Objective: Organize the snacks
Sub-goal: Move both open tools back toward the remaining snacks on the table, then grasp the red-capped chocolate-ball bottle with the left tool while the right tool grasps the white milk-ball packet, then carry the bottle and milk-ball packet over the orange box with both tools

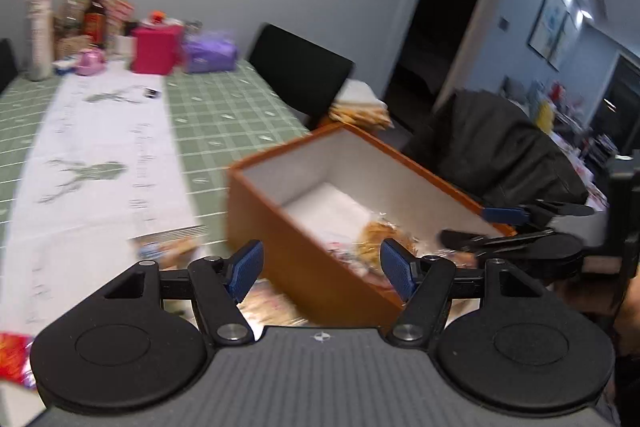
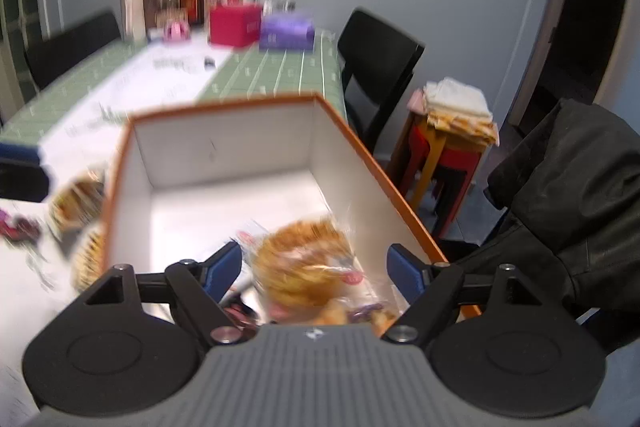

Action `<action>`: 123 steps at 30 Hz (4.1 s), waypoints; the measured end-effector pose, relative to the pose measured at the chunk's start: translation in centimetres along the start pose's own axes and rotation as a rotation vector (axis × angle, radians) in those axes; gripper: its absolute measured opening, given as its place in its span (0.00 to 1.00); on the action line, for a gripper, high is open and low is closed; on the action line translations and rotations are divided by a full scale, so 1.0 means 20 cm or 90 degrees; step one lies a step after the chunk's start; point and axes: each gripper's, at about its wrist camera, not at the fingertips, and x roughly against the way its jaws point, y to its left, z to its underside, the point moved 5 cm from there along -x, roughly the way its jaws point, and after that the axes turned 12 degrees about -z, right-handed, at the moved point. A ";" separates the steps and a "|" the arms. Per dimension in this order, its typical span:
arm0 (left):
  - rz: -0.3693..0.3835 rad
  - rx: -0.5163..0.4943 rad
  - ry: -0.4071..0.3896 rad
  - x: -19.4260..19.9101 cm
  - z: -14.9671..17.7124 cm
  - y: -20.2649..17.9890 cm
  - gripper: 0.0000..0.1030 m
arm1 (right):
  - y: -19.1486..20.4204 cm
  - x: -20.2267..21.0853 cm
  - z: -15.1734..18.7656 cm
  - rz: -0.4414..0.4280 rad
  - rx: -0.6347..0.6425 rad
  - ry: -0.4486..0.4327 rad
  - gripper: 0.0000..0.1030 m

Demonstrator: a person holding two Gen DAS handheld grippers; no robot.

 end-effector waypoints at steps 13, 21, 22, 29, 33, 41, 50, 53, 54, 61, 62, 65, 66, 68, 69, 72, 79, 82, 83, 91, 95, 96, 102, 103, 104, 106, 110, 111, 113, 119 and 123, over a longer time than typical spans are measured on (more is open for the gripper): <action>-0.180 0.125 0.018 0.31 0.65 0.83 0.78 | 0.69 0.16 0.19 -0.134 0.040 -0.086 0.77; -0.199 0.126 0.013 0.32 0.80 0.89 0.78 | 0.85 0.04 0.40 -0.149 0.069 -0.025 0.77; -0.201 0.133 0.016 0.31 0.80 0.90 0.78 | 0.85 0.02 0.42 -0.147 0.068 -0.017 0.77; -0.191 0.135 0.023 0.27 0.81 0.87 0.78 | 0.83 -0.08 0.55 -0.143 0.041 0.016 0.76; -0.182 0.122 0.026 0.25 0.80 0.83 0.78 | 0.84 -0.10 0.57 -0.156 0.033 0.023 0.71; -0.167 0.103 0.037 0.20 0.80 0.75 0.78 | 0.88 -0.20 0.62 -0.154 0.028 0.037 0.70; -0.174 0.020 0.002 0.16 0.69 0.71 0.80 | 0.87 -0.31 0.67 -0.135 0.027 0.037 0.58; -0.173 -0.050 -0.015 0.12 0.63 0.69 0.80 | 0.87 -0.29 0.68 -0.150 0.032 0.042 0.57; -0.166 -0.073 -0.020 0.10 0.61 0.69 0.80 | 0.87 -0.29 0.68 -0.155 0.032 0.043 0.57; -0.143 -0.163 -0.015 -0.10 0.47 0.67 0.80 | 0.88 -0.28 0.69 -0.159 0.040 0.041 0.58; -0.151 -0.169 -0.005 -0.13 0.45 0.68 0.80 | 0.88 -0.28 0.69 -0.160 0.039 0.041 0.58; -0.149 -0.189 0.009 -0.22 0.42 0.68 0.80 | 0.88 -0.28 0.69 -0.161 0.040 0.042 0.58; -0.139 -0.201 0.014 -0.25 0.42 0.68 0.80 | 0.88 -0.28 0.69 -0.161 0.040 0.042 0.58; -0.122 -0.227 0.026 -0.31 0.42 0.67 0.79 | 0.88 -0.27 0.70 -0.161 0.043 0.044 0.58; -0.114 -0.243 0.034 -0.33 0.43 0.67 0.77 | 0.88 -0.27 0.70 -0.162 0.043 0.044 0.58; -0.112 -0.278 0.057 -0.39 0.44 0.66 0.72 | 0.87 -0.27 0.70 -0.162 0.044 0.045 0.58; -0.080 -0.229 0.106 -0.42 0.47 0.71 0.34 | 0.87 -0.27 0.70 -0.163 0.048 0.042 0.58; -0.066 -0.220 0.104 -0.37 0.51 0.69 0.34 | 0.87 -0.27 0.70 -0.163 0.047 0.041 0.58; -0.060 -0.205 0.105 -0.35 0.53 0.68 0.34 | 0.87 -0.27 0.70 -0.163 0.047 0.040 0.58; -0.087 -0.082 0.102 -0.11 0.71 0.59 0.34 | 0.89 -0.28 0.70 -0.157 0.056 0.043 0.60; -0.110 -0.059 0.081 -0.02 0.78 0.53 0.42 | 0.91 -0.30 0.68 -0.153 0.061 0.046 0.66; -0.119 -0.067 0.070 -0.02 0.78 0.52 0.51 | 0.91 -0.31 0.68 -0.151 0.064 0.046 0.66; -0.113 -0.035 0.067 -0.06 0.76 0.52 0.38 | 0.93 -0.32 0.68 -0.151 0.087 0.042 0.57; -0.108 -0.024 0.071 -0.06 0.76 0.52 0.33 | 0.93 -0.32 0.68 -0.152 0.086 0.042 0.57; -0.108 -0.015 0.069 -0.06 0.76 0.53 0.33 | 0.93 -0.32 0.68 -0.152 0.084 0.042 0.57; -0.107 -0.005 0.064 -0.06 0.77 0.53 0.33 | 0.93 -0.31 0.67 -0.154 0.076 0.041 0.57; -0.093 0.020 0.060 -0.03 0.77 0.54 0.33 | 0.93 -0.31 0.67 -0.162 0.069 0.044 0.57; -0.093 0.021 0.058 -0.02 0.77 0.54 0.33 | 0.93 -0.30 0.67 -0.165 0.069 0.044 0.57; -0.091 0.025 0.053 0.00 0.76 0.54 0.33 | 0.95 -0.29 0.66 -0.168 0.073 0.043 0.57; -0.088 0.033 0.027 0.08 0.69 0.53 0.33 | 0.97 -0.25 0.61 -0.176 0.084 0.028 0.57; -0.083 0.026 0.005 0.14 0.62 0.51 0.33 | 0.96 -0.20 0.55 -0.177 0.087 0.010 0.57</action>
